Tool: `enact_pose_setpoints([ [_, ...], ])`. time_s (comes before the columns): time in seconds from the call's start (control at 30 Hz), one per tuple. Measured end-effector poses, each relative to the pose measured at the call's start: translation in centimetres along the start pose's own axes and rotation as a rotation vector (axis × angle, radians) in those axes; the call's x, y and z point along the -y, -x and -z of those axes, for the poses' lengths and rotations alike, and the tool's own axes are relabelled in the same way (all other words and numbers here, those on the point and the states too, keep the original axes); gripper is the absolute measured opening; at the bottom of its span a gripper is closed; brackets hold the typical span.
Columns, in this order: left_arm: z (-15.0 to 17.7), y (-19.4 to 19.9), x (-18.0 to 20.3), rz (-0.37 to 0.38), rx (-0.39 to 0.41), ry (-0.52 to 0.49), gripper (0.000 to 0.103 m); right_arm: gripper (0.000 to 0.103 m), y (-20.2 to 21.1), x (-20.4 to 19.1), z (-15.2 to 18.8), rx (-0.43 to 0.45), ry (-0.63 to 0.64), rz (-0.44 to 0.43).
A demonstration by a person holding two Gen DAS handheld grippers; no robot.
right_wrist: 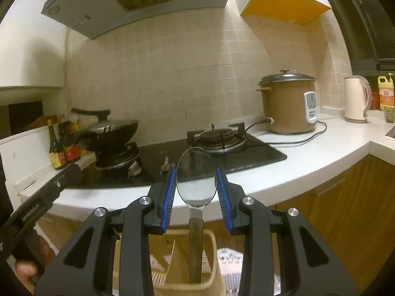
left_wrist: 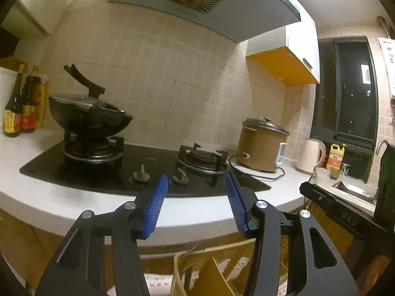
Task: Organize utensils
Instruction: 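Open the right tool to drop its clear spoon into the basket, then grasp a black ladle with the left tool while the right tool grasps a black spoon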
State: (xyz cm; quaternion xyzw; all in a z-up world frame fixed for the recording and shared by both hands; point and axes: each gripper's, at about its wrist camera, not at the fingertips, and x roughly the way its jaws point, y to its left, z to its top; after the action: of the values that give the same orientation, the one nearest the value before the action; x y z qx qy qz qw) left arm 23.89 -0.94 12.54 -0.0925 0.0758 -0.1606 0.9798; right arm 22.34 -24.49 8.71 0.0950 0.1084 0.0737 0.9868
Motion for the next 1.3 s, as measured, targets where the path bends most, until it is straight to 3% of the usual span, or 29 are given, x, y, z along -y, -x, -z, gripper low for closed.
enact_pose_setpoints([
  [0.03,0.0,0.5,-0.2,0.009,-0.008,0.006,0.047,0.03,0.5,0.0,0.2,-0.007,0.0,-0.004],
  [0.13,-0.1,1.8,-0.8,0.046,-0.043,0.036,0.047,0.046,1.7,0.0,0.4,-0.039,-0.013,-0.031],
  [0.33,-0.2,4.4,-1.9,0.077,-0.117,0.08,0.047,0.046,4.0,0.3,0.2,-0.116,-0.044,-0.085],
  [0.53,-0.1,6.8,-2.7,0.1,-0.212,0.126,0.047,0.046,7.0,0.1,0.1,-0.19,-0.03,-0.061],
  [0.7,0.9,8.6,-3.1,0.093,-0.375,0.147,0.047,0.046,8.7,-1.2,1.0,-0.348,0.013,-0.053],
  [0.8,2.2,9.3,-3.2,0.073,-0.488,0.158,0.047,0.046,8.7,-1.6,2.3,-0.49,0.007,-0.07],
  [0.9,5.0,9.3,-3.3,0.095,-0.643,0.16,0.047,0.046,8.5,-1.9,4.3,-0.62,0.008,-0.092],
  [1.07,9.9,8.7,-3.5,0.098,-0.809,0.143,0.047,0.046,7.5,-1.8,8.6,-0.817,-0.013,-0.122],
  [1.17,12.8,7.4,-4.2,0.125,-0.92,0.199,0.047,0.046,6.4,-1.5,11.2,-0.91,-0.013,-0.102],
  [1.3,15.0,6.5,-4.2,0.128,-0.983,0.203,0.047,0.046,5.1,-1.3,13.5,-0.991,-0.024,-0.104],
])
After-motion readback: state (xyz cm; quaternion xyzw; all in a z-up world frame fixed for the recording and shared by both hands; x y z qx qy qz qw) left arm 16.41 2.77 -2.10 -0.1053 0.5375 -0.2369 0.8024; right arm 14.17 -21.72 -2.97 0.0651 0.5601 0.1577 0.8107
